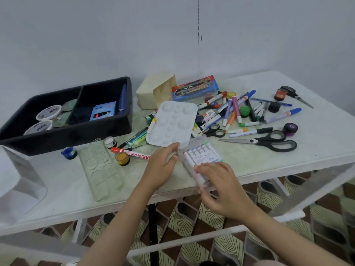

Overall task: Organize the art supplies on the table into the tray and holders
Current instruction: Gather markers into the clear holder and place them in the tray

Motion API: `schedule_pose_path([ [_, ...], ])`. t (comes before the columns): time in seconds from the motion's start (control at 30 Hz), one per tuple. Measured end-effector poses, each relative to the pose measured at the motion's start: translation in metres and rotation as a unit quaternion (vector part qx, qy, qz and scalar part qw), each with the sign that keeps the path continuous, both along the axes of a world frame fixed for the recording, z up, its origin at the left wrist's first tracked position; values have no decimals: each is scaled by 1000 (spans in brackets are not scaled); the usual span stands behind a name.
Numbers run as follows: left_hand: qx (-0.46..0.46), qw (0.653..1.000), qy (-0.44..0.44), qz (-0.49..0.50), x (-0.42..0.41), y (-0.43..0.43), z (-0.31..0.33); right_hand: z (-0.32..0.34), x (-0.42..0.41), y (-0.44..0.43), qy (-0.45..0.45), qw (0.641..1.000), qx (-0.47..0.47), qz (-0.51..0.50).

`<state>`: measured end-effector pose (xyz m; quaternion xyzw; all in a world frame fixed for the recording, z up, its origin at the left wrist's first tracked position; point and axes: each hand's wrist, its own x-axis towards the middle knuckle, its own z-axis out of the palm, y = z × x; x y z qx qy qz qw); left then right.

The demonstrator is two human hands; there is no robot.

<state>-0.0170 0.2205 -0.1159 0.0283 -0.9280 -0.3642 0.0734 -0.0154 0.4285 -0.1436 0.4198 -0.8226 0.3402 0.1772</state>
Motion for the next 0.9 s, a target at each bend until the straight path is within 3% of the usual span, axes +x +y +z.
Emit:
schedule_pose_path([
  [0.3, -152, 986, 30, -62, -12, -2, -9, 0, -6, 29, 8, 999, -47, -27],
  [0.43, -204, 978, 42, -28, -15, -2, -10, 1, -8, 34, 12, 998, -53, -33],
  [0.53, -145, 984, 87, -55, -11, 5, -5, -1, -10, 38, 3, 998, -50, -46],
  [0.67, -89, 983, 64, -148, -8, 18, -3, -4, -15, 47, -32, 997, -40, -64],
  [0.9, -84, 984, 70, -138, -6, 17, -5, -13, -17, 54, -28, 999, 3, -43],
])
